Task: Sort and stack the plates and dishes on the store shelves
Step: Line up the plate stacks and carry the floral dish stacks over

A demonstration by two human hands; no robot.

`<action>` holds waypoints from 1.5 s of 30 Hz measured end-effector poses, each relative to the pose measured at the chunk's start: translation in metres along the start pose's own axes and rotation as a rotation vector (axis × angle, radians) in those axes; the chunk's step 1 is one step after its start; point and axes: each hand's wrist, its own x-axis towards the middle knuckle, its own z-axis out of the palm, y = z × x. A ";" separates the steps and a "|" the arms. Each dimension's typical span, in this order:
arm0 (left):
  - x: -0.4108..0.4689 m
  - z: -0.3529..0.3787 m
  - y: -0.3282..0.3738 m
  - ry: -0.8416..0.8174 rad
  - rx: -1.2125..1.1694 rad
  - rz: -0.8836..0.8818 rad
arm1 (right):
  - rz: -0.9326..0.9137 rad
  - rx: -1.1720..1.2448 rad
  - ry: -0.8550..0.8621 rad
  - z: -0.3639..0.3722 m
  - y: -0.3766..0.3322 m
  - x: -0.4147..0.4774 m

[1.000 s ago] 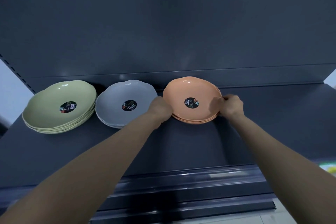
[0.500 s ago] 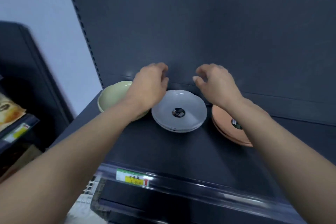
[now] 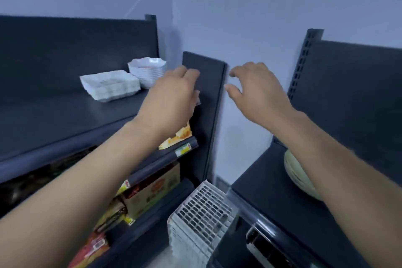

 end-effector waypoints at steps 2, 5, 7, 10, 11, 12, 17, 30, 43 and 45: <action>-0.007 -0.012 -0.044 0.004 0.041 -0.048 | -0.051 0.033 0.012 0.016 -0.041 0.029; -0.017 -0.028 -0.104 0.026 0.097 -0.143 | -0.119 0.097 -0.006 0.039 -0.096 0.067; -0.022 -0.036 -0.138 0.032 0.116 -0.217 | -0.161 0.134 -0.013 0.052 -0.125 0.089; -0.024 -0.039 -0.180 0.039 0.113 -0.309 | -0.189 0.207 -0.035 0.072 -0.155 0.119; -0.023 -0.037 -0.193 0.042 0.111 -0.339 | -0.190 0.230 -0.045 0.079 -0.162 0.129; -0.022 -0.034 -0.205 0.044 0.109 -0.368 | -0.188 0.248 -0.054 0.088 -0.167 0.139; -0.005 -0.004 -0.251 0.000 0.107 -0.479 | -0.126 0.329 -0.136 0.137 -0.179 0.191; 0.067 0.089 -0.349 -0.154 0.108 -0.734 | 0.049 0.427 -0.468 0.283 -0.161 0.304; 0.094 0.117 -0.384 -0.165 -0.722 -1.272 | 0.348 0.915 -0.681 0.323 -0.168 0.326; 0.095 0.117 -0.386 -0.151 -0.745 -1.294 | 0.387 0.987 -0.762 0.323 -0.168 0.326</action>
